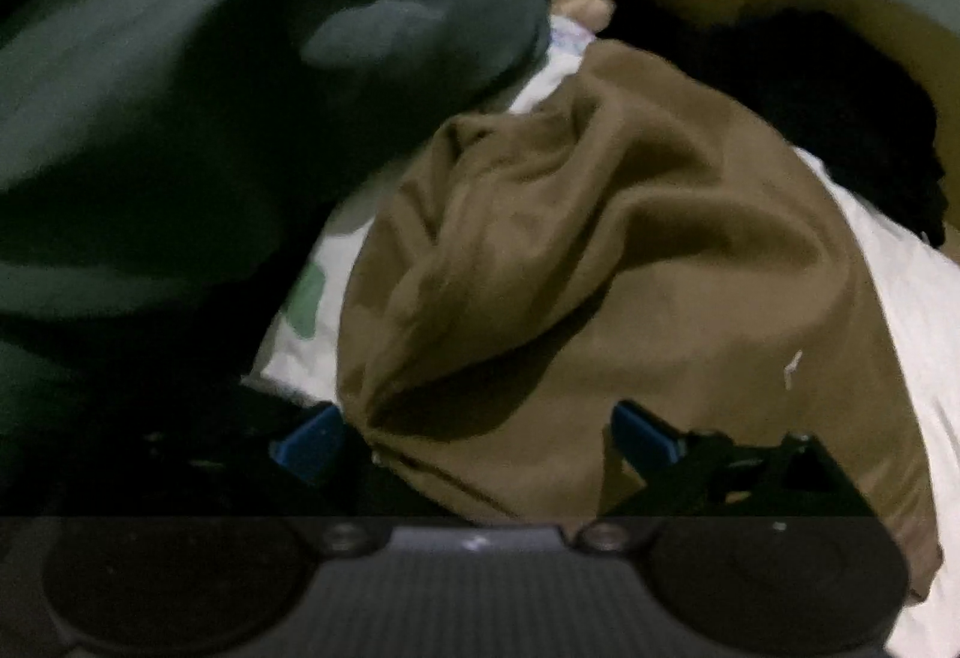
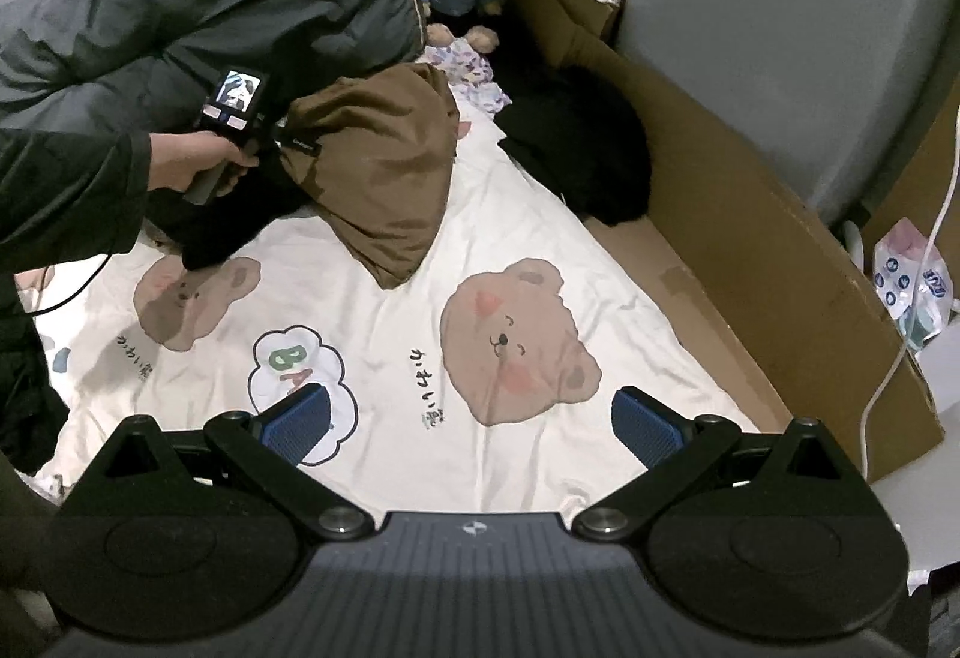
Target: Fold clothes
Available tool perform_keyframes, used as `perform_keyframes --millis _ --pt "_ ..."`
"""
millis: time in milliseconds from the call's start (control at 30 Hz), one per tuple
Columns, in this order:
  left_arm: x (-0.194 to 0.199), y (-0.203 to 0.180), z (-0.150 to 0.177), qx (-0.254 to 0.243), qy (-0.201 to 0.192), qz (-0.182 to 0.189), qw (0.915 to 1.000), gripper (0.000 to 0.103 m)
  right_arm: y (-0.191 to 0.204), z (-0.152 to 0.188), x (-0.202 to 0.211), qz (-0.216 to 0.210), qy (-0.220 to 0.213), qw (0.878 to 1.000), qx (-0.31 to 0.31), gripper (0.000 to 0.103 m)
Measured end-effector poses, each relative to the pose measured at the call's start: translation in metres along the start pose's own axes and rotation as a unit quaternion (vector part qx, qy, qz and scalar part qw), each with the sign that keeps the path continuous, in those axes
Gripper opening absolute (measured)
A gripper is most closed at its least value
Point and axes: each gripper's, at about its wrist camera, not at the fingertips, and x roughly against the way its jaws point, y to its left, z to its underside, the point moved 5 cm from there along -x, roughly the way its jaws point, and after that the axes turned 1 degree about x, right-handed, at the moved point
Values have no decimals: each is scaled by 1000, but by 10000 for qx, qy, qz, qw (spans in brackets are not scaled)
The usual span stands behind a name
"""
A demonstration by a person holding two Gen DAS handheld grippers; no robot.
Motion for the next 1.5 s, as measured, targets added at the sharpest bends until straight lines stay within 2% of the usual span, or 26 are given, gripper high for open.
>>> perform_keyframes --millis 100,167,233,267,300,333,400,467,600,800,900,967,1033,1133,1200,1300,1500 --pt "4 -3 -8 231 -159 76 9996 97 1 1 0 -2 19 10000 41 102" --pt "5 -6 -12 218 -161 81 9996 87 2 2 -1 -18 28 10000 69 102" --pt "4 -10 -14 141 52 -73 9999 64 3 3 -1 -7 34 9999 106 102" --pt "4 -12 -14 160 163 -94 9997 61 2 4 -2 -2 37 9999 112 102" --pt "2 -12 -13 233 261 -28 9994 50 2 4 -2 1 40 9999 105 102" --pt "0 -11 -11 413 379 108 9984 34 1 5 -2 4 43 9999 99 102" --pt "-2 -7 -6 823 461 331 9950 18 0 6 -2 -12 34 10000 53 102" --pt "-1 -4 -3 1066 453 540 9918 14 -2 6 -2 -37 13 10000 -1 102" --pt "4 -4 -1 1081 389 880 9895 11 -5 5 -3 -52 -68 10000 -35 102" --pt "29 -14 -4 1067 205 1570 9816 10 -12 5 -9 -48 -105 9999 -123 102" --pt "42 -21 0 1227 171 2022 9715 10 -14 3 -11 -24 -146 9997 -175 102" --pt "53 -32 8 1349 169 2529 9579 9 -16 2 -11 -26 -161 9996 -216 102" --pt "62 -44 17 1246 232 2757 9529 9 -15 2 -11 -39 -171 9996 -204 102" --pt "78 -66 31 1250 325 3231 9375 9 -15 3 -11 -58 -182 9997 -160 102" --pt "87 -78 37 1199 371 3437 9307 9 -15 4 -12 -55 -168 9997 -166 102" --pt "102 -96 44 1217 424 3839 9143 9 -16 6 -21 -156 -108 9995 -246 102" --pt "138 -130 47 1144 419 4688 8749 9 -12 10 -43 -347 -50 9993 -155 102"
